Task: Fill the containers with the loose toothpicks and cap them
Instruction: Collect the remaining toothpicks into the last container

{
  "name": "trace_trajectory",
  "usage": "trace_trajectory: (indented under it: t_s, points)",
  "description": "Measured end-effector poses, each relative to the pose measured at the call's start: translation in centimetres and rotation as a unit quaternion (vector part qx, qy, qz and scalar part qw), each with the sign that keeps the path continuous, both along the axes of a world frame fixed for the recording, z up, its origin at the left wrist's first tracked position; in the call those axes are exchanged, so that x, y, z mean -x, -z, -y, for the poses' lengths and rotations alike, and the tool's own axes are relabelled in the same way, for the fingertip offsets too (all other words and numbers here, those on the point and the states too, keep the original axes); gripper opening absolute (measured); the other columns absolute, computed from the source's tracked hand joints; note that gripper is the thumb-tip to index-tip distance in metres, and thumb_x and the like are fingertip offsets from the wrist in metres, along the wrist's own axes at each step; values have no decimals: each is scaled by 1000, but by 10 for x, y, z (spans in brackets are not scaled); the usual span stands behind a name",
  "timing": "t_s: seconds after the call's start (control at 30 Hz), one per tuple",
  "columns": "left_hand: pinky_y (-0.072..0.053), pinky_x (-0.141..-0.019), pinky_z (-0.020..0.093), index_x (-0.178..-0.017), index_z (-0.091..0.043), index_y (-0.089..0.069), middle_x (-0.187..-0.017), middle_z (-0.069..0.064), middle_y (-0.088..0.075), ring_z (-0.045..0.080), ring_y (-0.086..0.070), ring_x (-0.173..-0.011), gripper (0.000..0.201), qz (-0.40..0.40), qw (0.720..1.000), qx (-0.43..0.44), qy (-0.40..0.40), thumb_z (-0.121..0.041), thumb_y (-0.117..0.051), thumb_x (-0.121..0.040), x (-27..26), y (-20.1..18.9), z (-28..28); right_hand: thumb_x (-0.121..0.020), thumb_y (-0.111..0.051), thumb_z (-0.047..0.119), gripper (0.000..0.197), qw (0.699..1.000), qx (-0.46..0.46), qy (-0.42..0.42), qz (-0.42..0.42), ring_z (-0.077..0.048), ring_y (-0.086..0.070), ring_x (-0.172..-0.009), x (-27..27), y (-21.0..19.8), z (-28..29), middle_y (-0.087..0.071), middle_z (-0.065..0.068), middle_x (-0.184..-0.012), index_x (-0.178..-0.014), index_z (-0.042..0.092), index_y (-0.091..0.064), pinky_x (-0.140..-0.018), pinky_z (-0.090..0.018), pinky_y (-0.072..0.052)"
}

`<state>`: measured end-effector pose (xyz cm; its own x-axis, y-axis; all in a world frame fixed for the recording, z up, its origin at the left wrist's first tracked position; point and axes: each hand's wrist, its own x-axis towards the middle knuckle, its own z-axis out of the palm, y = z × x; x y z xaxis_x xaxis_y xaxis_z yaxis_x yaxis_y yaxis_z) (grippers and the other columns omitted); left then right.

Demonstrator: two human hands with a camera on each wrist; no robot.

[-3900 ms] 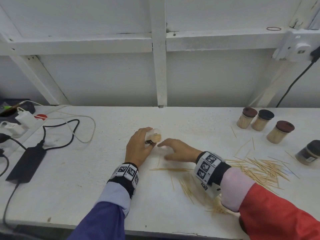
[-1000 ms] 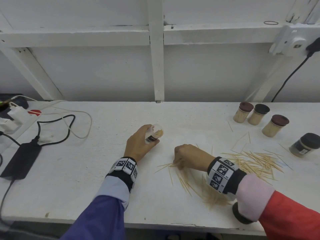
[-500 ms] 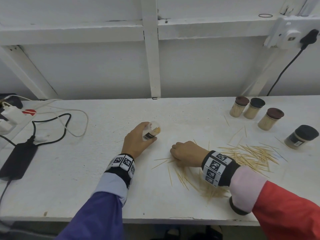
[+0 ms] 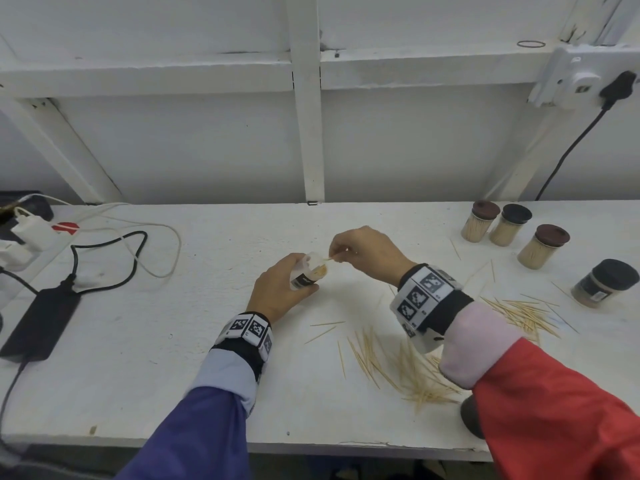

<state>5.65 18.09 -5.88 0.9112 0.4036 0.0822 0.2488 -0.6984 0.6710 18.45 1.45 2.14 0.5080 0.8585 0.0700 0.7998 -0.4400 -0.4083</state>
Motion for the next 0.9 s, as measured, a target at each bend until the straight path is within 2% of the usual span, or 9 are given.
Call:
trace_trajectory:
  t_s: [0.07, 0.17, 0.3, 0.37, 0.47, 0.53, 0.6, 0.73, 0.9]
  points:
    - [-44, -77, 29, -119, -32, -54, -105, -14, -63, 13, -59, -95, 49, -4, 1000, 6, 9, -40, -78, -77, -1, 0, 0, -92, -61, 16, 14, 999, 17, -28, 29, -14, -56, -87, 5, 0, -11, -67, 5, -95, -101, 21, -70, -71, -30, -43]
    - [-44, -77, 30, -118, -33, -53, -105, -13, -63, 14, -59, -97, 48, -6, 1000, 16, 9, -41, -77, -77, -1, 0, 1, -89, -66, 15, 15, 996, -61, -56, -35, -11, -54, -81, 8, 0, -19, -61, 7, -89, -103, 18, -70, -72, -30, -45]
    - [-47, -88, 33, -123, -30, -52, -115, -12, -63, 13, -58, -106, 52, 13, 1000, 17, -20, -41, -77, -78, -1, -1, 1, -91, -64, 16, 15, 986, -155, 23, -58, -14, -58, -81, 6, 4, -12, -62, 5, -93, -105, 17, -67, -76, -31, -48]
    - [-46, -88, 32, -125, -28, -52, -119, -11, -63, 13, -57, -109, 53, 20, 999, 10, -43, -42, -75, -80, 0, -1, 0, -93, -62, 18, 15, 994, -90, 48, -44, -12, -57, -81, 7, 12, -2, -64, 4, -96, -107, 17, -66, -77, -33, -50]
    - [-45, -89, 32, -127, -26, -51, -124, -9, -62, 15, -57, -114, 54, 18, 998, -3, -53, -43, -74, -81, -1, -2, -1, -92, -63, 24, 24, 994, 103, -31, -35, -10, -52, -86, 21, 31, 8, -66, 1, -108, -114, 19, -66, -75, -26, -41]
    - [-46, -88, 32, -127, -27, -50, -124, -9, -62, 16, -57, -114, 55, 9, 999, -13, -45, -44, -74, -81, -1, -1, -1, -90, -64, 30, 31, 980, 180, -81, -22, -15, -54, -96, 38, 44, 8, -62, 0, -112, -119, 19, -65, -75, -28, -39]
    - [-44, -86, 30, -127, -27, -50, -124, -9, -62, 15, -57, -114, 55, 4, 999, -20, -42, -44, -74, -81, 0, -1, 0, -90, -63, 26, 26, 972, 207, -105, 27, -23, -57, -100, 55, 52, 3, -59, -5, -110, -111, 13, -68, -74, -32, -42]
    - [-45, -86, 31, -127, -27, -51, -125, -9, -62, 15, -57, -114, 55, 7, 999, -22, -45, -43, -75, -80, 0, -2, -1, -90, -52, 5, 19, 965, 219, -104, 104, -34, -62, -90, 71, 60, -1, -64, -12, -105, -100, 7, -68, -69, -33, -42]
    - [-47, -87, 33, -127, -27, -51, -124, -9, -62, 15, -57, -113, 56, 4, 999, -24, -44, -44, -75, -80, 0, 0, -1, -90, -52, 14, 14, 960, 237, -138, 58, -30, -59, -93, 66, 56, 1, -59, -9, -105, -98, 8, -61, -65, -31, -35]
